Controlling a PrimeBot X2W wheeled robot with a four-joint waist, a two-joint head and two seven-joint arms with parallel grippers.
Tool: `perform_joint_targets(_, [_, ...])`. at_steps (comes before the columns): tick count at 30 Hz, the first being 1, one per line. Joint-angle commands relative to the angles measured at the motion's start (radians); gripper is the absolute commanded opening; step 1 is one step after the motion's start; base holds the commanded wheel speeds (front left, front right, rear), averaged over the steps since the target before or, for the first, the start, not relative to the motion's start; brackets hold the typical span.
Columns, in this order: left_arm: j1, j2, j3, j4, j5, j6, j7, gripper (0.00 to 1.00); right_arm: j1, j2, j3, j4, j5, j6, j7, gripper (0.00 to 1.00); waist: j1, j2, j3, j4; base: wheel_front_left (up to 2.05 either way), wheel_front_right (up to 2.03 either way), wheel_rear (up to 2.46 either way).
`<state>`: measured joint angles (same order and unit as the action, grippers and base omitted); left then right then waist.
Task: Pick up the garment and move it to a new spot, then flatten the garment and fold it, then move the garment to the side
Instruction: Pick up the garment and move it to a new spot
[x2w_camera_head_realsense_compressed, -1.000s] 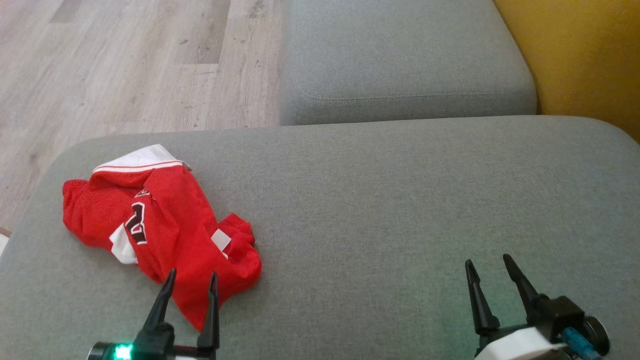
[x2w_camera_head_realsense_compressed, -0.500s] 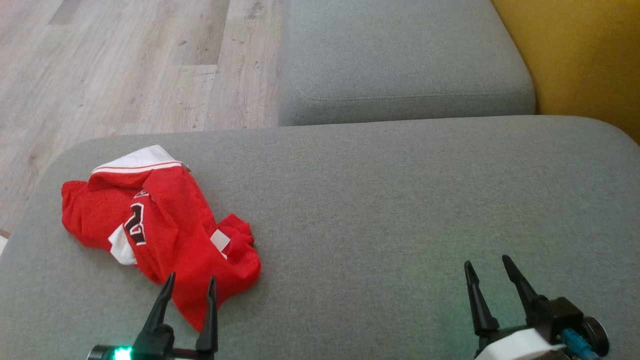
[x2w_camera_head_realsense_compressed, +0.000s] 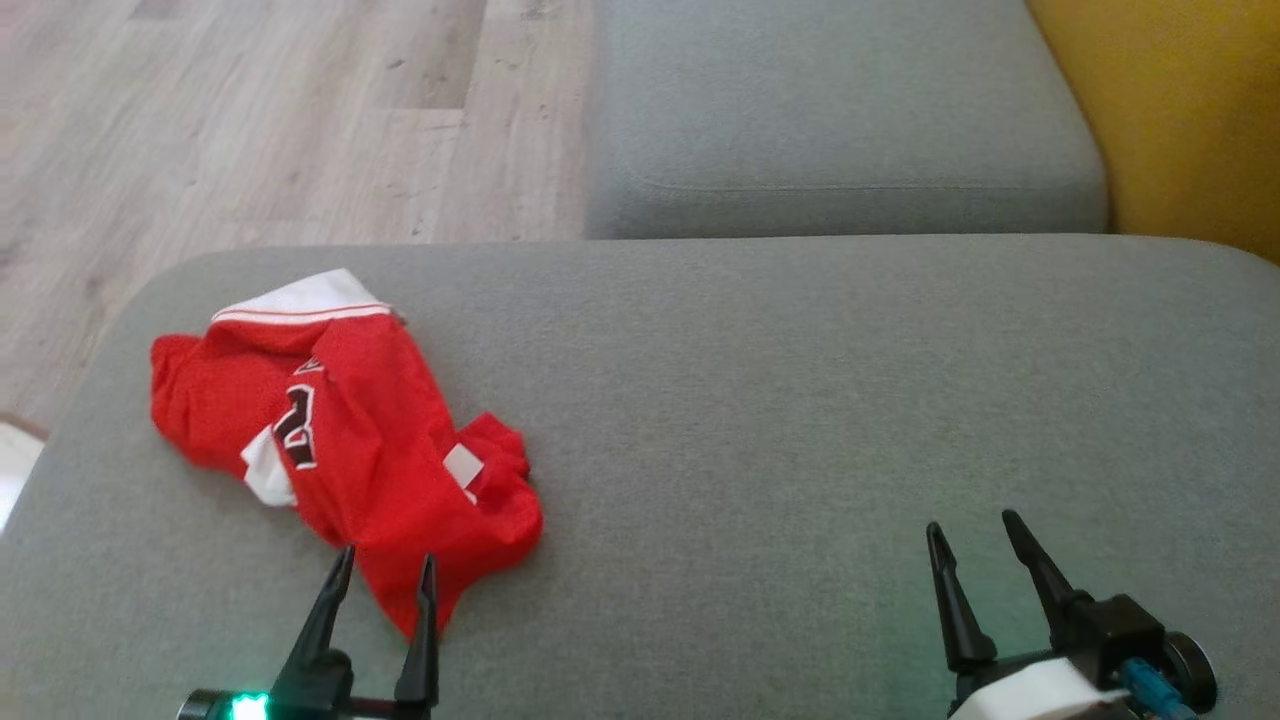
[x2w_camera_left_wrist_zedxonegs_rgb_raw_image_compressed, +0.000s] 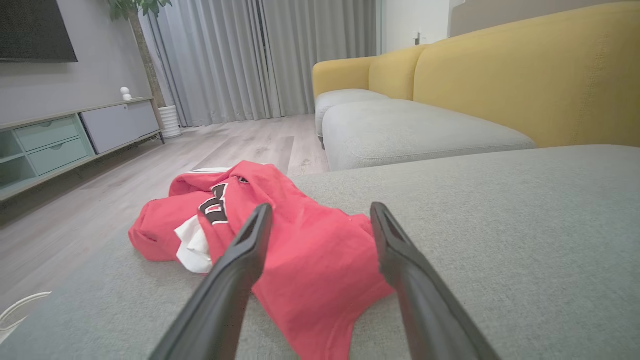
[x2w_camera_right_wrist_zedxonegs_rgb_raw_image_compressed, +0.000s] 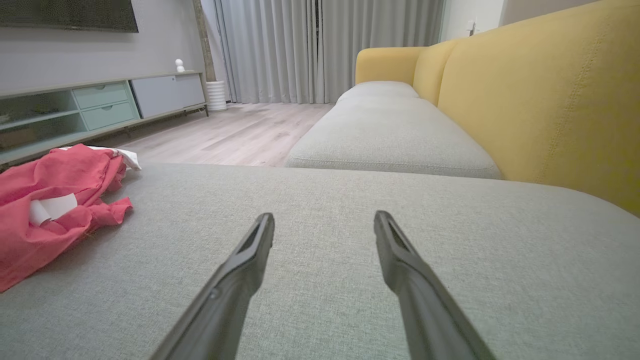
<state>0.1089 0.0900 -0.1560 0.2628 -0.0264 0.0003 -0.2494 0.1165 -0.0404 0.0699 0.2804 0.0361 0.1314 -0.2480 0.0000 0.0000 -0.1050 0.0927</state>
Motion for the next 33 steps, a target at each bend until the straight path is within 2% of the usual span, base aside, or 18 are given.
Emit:
perform_joint_targets(1, [-0.039,0.003,0.039,-0.034,0.005,0.007,-0.012,1.0,-0.023,-0.01,0.024,-0.037,-0.008,-0.001,-0.014,1.0,0.0,0.0,0.009,0.021,0.0,0.0,0.0])
perform_joint_targets(19, [-0.041,0.006,0.093,-0.061,-0.004,0.037,-0.012,1.0,-0.036,-0.01,0.015,-0.038,-0.019,-0.001,-0.014,1.0,0.0,0.0,0.047,0.273,0.0,0.0,0.0])
perform_joint_targets(27, [-0.043,0.01,0.12,-0.079,-0.004,0.041,-0.012,1.0,-0.038,-0.01,0.005,-0.039,-0.025,-0.001,-0.014,1.0,0.0,0.0,0.069,0.311,0.0,0.0,0.0])
perform_joint_targets(33, [-0.113,0.053,0.124,-0.095,0.023,0.04,-0.012,1.0,-0.045,-0.01,0.003,-0.04,-0.04,-0.001,-0.014,1.0,0.0,0.0,0.114,0.306,0.0,0.0,0.0])
